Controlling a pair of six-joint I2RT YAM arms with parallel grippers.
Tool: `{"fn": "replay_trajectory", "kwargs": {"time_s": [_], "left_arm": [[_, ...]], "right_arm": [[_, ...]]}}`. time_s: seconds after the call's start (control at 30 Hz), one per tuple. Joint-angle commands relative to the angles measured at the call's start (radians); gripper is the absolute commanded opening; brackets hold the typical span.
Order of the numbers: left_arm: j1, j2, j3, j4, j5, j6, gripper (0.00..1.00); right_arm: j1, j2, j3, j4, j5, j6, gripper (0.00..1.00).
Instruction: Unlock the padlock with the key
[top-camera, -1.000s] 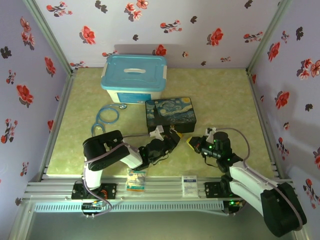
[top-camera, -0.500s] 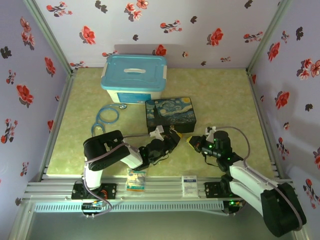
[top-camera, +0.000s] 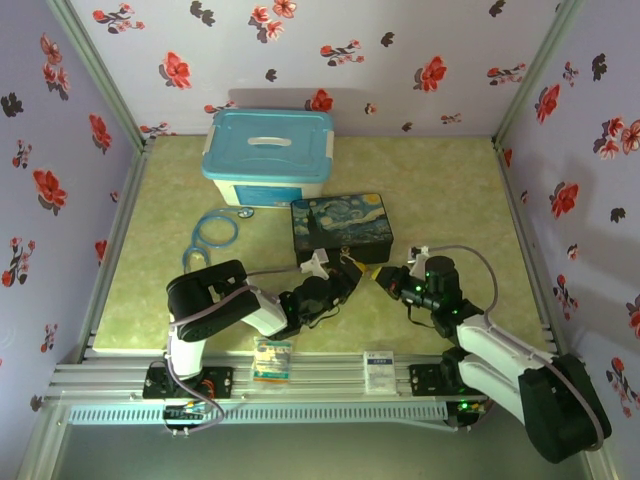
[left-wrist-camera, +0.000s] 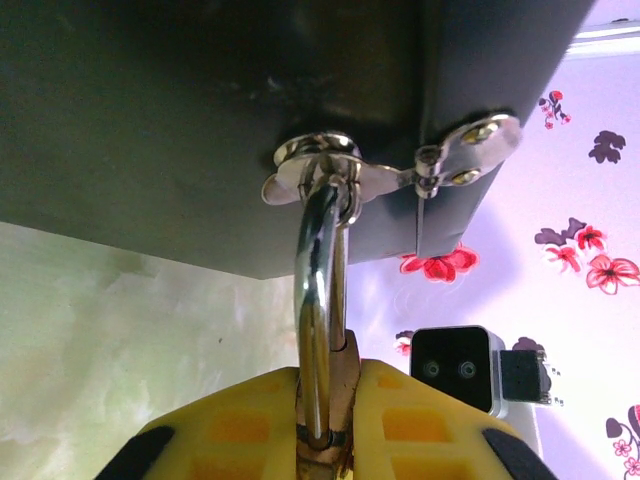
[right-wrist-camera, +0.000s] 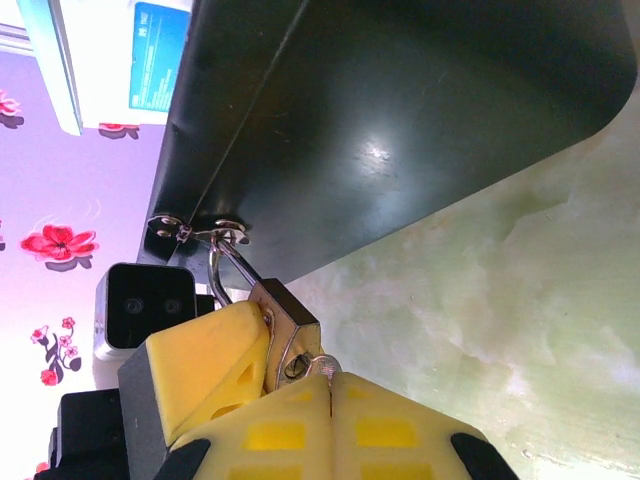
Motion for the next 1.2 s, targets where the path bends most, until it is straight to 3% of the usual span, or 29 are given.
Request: {"fn": "replay_trajectory", "kwargs": {"time_s": [0.0,0.23,0.4,0.5,0.63,0.77,0.87,0.93,1.0,1.07,1.17], "left_arm": [[-0.047,0.014,0.044,0.079,0.053,-0.012,0.0],[-0.074,0.07,0.1,0.078,0.061,-0.015,0.0],[-0.077,0.078,0.074,0.082,0.048,-0.022,0.0],[-0.077,0.08,0.039,0.096,0.029,-0.014,0.0],[-0.075,0.076,0.026,0.108,0.031,-0.014,0.0],[-0.075,0.068,0.038,0.11,0.042,-0.008,0.0],[-0.076,0.075,0.045,0.109,0.046,-0.02,0.0],[-0.074,0.089,0.051,0.111,0.046,-0.04,0.0],[-0.075,0.097,0.06,0.111,0.046,-0.051,0.0],[-0.075,0.098,0.068,0.112,0.048,-0.045,0.0],[-0.075,0.098,0.074,0.114,0.054,-0.055,0.0]], "right_arm": [[0.015,-0.026,0.039,0.081,0.04,0.007,0.0],[0.146,-0.013,0.049,0.095,0.195,0.057,0.0],[0.144,-0.041,0.054,0.078,0.193,0.11,0.0],[0.115,-0.002,0.07,0.024,0.126,0.196,0.0],[0.073,0.16,-0.021,0.308,0.014,0.381,0.0],[0.071,0.214,-0.039,0.39,0.01,0.416,0.0],[0.086,0.138,0.024,0.223,0.014,0.28,0.0],[0.14,0.021,0.113,-0.131,0.138,0.081,0.0],[0.184,-0.061,0.152,-0.32,0.265,-0.036,0.0],[0.178,-0.078,0.147,-0.352,0.278,-0.059,0.0],[0.14,-0.014,0.069,-0.116,0.155,0.083,0.0]]}}
